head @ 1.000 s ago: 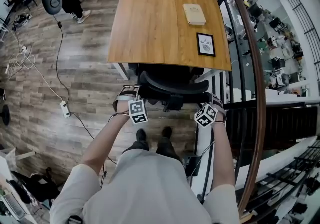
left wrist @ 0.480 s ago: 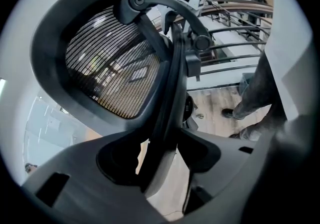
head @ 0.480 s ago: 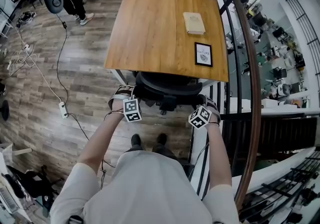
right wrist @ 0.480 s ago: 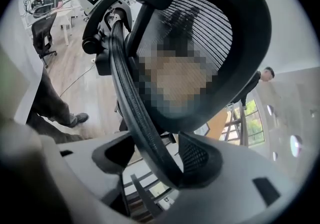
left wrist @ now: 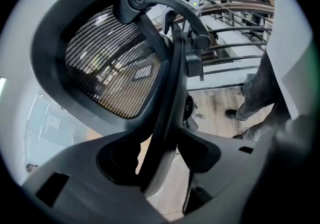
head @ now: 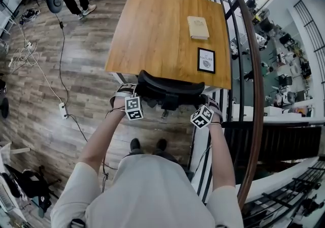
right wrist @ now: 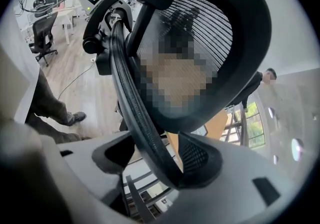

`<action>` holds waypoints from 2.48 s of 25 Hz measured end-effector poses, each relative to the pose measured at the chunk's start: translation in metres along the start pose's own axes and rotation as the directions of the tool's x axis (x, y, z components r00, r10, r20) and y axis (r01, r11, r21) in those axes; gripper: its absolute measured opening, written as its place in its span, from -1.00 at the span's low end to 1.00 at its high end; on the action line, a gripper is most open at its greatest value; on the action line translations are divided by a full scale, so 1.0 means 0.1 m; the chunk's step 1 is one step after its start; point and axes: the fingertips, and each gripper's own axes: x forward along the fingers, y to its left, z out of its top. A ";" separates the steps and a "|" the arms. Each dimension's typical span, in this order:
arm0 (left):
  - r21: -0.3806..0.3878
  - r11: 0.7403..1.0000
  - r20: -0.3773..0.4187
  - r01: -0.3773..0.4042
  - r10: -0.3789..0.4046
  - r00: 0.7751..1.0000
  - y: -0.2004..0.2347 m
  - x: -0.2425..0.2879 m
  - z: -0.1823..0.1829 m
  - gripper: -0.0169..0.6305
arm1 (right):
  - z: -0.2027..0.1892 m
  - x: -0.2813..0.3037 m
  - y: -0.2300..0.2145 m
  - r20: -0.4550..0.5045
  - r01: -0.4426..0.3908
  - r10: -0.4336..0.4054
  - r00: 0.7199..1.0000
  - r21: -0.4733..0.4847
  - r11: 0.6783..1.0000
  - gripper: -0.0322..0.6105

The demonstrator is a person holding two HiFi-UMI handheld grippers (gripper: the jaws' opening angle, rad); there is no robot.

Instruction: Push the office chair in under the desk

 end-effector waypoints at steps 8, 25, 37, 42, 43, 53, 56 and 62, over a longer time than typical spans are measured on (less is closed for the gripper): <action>-0.016 1.000 -0.011 -0.008 0.008 1.000 0.13 0.09 0.03 -0.26 | 0.03 0.11 -0.16 0.004 0.008 -0.008 1.000 -0.011 1.000 -0.10; -0.167 0.986 0.106 -0.016 0.034 0.994 0.15 -0.37 0.32 -0.10 | 0.15 -0.36 -0.25 0.108 0.024 -0.034 0.994 0.095 0.995 -0.07; -0.408 0.913 0.291 -0.023 0.154 0.944 0.40 -1.10 0.66 -0.18 | 0.40 -0.95 -0.30 0.289 -0.040 -0.087 0.953 0.405 0.913 -0.07; -0.515 0.856 0.368 0.031 0.188 0.911 0.39 -1.42 0.79 -0.26 | 0.54 -1.24 -0.24 0.374 -0.073 -0.140 0.917 0.503 0.861 -0.09; -0.537 0.843 0.380 0.037 0.203 0.903 0.40 -1.48 0.81 -0.28 | 0.59 -1.32 -0.24 0.393 -0.083 -0.151 0.907 0.519 0.851 -0.11; -0.656 0.747 0.465 0.110 0.285 0.838 0.45 -2.09 0.96 -0.42 | 0.81 -2.07 -0.25 0.518 -0.128 -0.275 0.810 0.614 0.779 -0.36; -0.690 0.716 0.472 0.109 0.330 0.818 0.50 -2.25 0.95 -0.50 | 0.87 -2.27 -0.28 0.544 -0.129 -0.310 0.780 0.624 0.771 -0.50; -0.760 0.638 0.468 0.126 0.400 0.788 0.47 -2.52 0.77 -0.71 | 0.89 -2.53 -0.23 0.572 -0.117 -0.326 0.753 0.603 0.789 -0.70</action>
